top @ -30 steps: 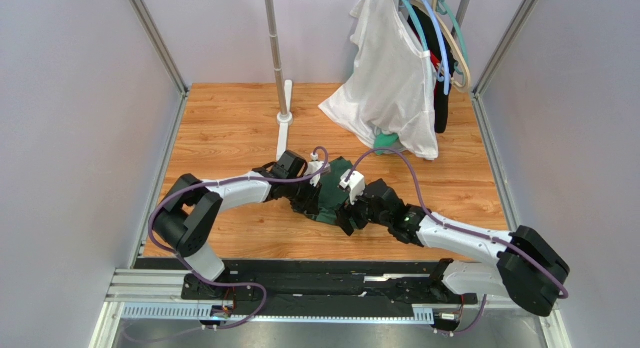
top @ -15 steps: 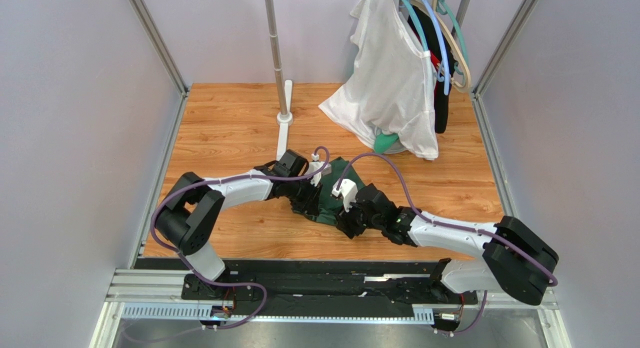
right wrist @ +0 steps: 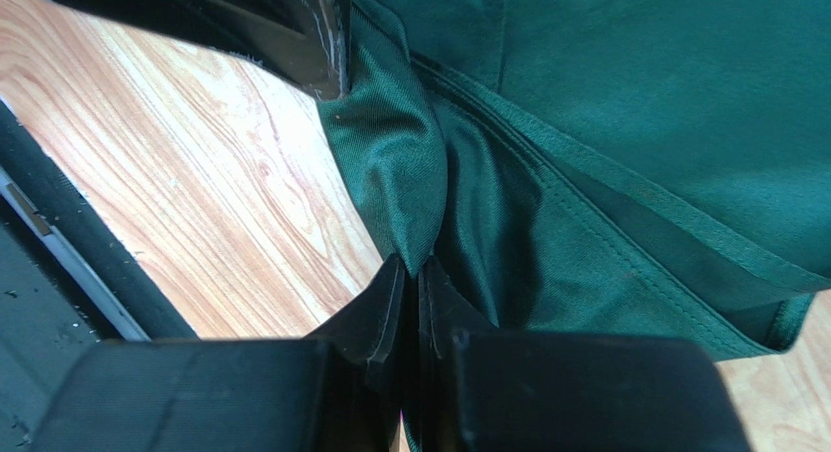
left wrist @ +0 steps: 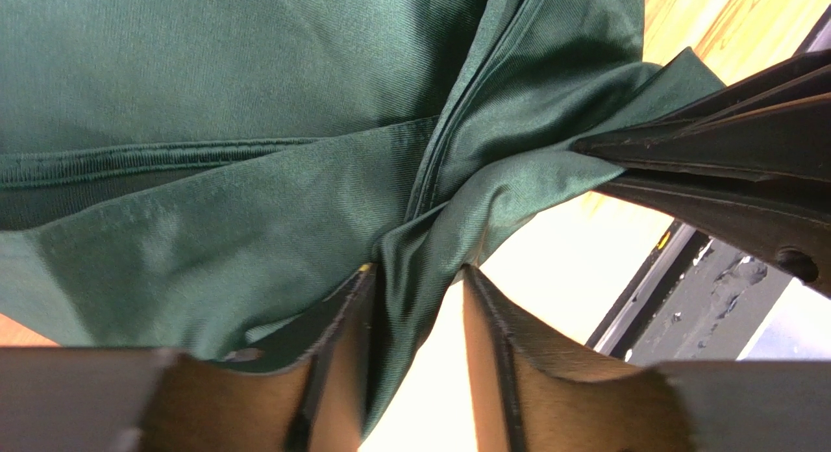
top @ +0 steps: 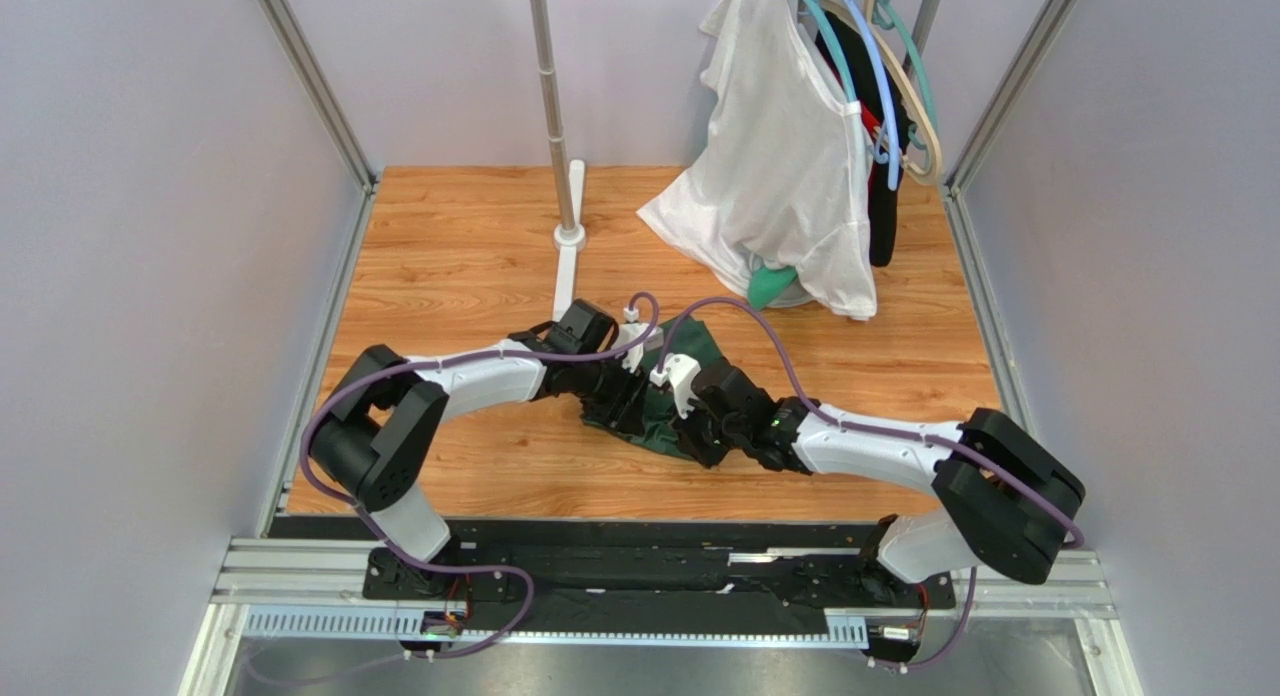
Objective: Fold the napkin, place the utensils inside, and roll it up
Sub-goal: Roll the napkin with the utensil
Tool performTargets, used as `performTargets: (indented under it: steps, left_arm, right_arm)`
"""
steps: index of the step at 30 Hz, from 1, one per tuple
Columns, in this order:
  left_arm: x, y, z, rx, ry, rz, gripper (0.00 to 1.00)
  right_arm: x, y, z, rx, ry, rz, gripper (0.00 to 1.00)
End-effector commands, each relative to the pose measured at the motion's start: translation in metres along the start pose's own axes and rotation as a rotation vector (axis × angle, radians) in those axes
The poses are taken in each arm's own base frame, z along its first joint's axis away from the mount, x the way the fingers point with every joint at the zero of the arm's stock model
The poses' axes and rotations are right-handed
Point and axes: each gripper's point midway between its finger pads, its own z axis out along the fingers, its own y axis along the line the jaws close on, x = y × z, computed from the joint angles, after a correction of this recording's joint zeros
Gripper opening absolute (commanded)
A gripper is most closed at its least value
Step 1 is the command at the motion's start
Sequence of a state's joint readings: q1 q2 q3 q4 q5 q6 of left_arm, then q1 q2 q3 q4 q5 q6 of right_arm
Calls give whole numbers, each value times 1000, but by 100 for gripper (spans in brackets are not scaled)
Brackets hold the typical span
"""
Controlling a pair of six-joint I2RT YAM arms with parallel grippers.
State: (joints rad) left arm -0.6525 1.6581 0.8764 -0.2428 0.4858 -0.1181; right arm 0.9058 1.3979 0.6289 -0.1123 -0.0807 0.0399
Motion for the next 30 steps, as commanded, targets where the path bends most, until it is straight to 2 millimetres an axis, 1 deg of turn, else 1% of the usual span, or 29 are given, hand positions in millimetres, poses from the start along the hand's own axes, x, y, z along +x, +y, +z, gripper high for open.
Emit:
performTargets:
  steps: [1, 3, 4, 5, 6, 7, 8, 9, 10, 11, 12, 13, 14, 16, 17, 18, 19, 20, 22, 24, 25, 27, 28, 30]
  left_arm:
    - [-8, 8, -8, -59, -40, 4, 51]
    - [-8, 9, -9, -68, -49, -2, 54]
    - [-10, 11, -12, -82, -64, -3, 56]
    - [-8, 12, -13, -87, -66, -12, 57]
    - [-13, 13, -16, -94, -90, -12, 60]
    - [-14, 16, -18, -107, -102, -12, 61]
    - [-11, 17, -19, -114, -106, -17, 61]
    - [-17, 16, -23, -118, -139, -8, 62]
    - [-19, 20, -26, -141, -159, -15, 63]
    - [-16, 22, -27, -149, -168, -24, 64]
    - [-24, 20, -33, -151, -212, -12, 65]
    - [-27, 23, -37, -165, -238, -17, 65]
    - [-27, 23, -38, -167, -263, -21, 66]
    - [-34, 21, -49, -164, -319, -10, 67]
    - [-33, 21, -50, -162, -332, -6, 67]
    - [-34, 19, -54, -156, -345, 3, 67]
    - [-39, 18, -56, -156, -374, 15, 67]
    - [-37, 19, -56, -157, -386, 18, 67]
    - [-38, 17, -60, -144, -419, 34, 67]
    - [-35, 14, -61, -108, -453, 46, 67]
    - [-34, 14, -61, -95, -461, 51, 67]
    - [-30, 14, -60, -75, -472, 54, 67]
    - [-29, 13, -60, -64, -476, 58, 67]
    - [-30, 12, -59, -47, -480, 57, 68]
  right_arm:
    - [-4, 2, 0, -32, 17, 60, 3]
    - [-3, 3, 1, -53, 25, 84, 2]
    - [-3, 0, 1, -55, 24, 97, 2]
    - [-2, 1, 2, -66, 30, 102, 1]
    - [-2, 2, 2, -81, 31, 111, 1]
    - [-2, 0, 3, -85, 33, 122, 0]
    - [-2, 2, 2, -107, 31, 132, 0]
    - [-3, 3, 3, -121, 26, 141, 0]
    - [-3, -1, 3, -129, 25, 162, 0]
    - [-4, -1, 3, -142, 21, 173, 0]
    - [-5, 1, 2, -174, 20, 190, 0]
    - [-6, -4, 2, -178, 20, 210, 0]
    - [-5, -2, 2, -202, 24, 218, 0]
    - [-4, -7, 3, -213, 31, 247, 0]
    - [-6, -4, 2, -244, 31, 255, 0]
    - [-6, -5, 2, -251, 34, 270, 0]
    - [-4, -9, 3, -253, 41, 292, 0]
    - [-6, -7, 3, -275, 42, 301, 0]
    - [-5, -12, 4, -281, 52, 329, 0]
    - [-6, -10, 4, -317, 60, 353, 0]
    - [-7, -14, 3, -321, 56, 371, 0]
    - [-8, -15, 3, -352, 62, 410, 0]
    - [-9, -21, 3, -355, 56, 435, 0]
    - [-8, -21, 2, -385, 66, 464, 0]
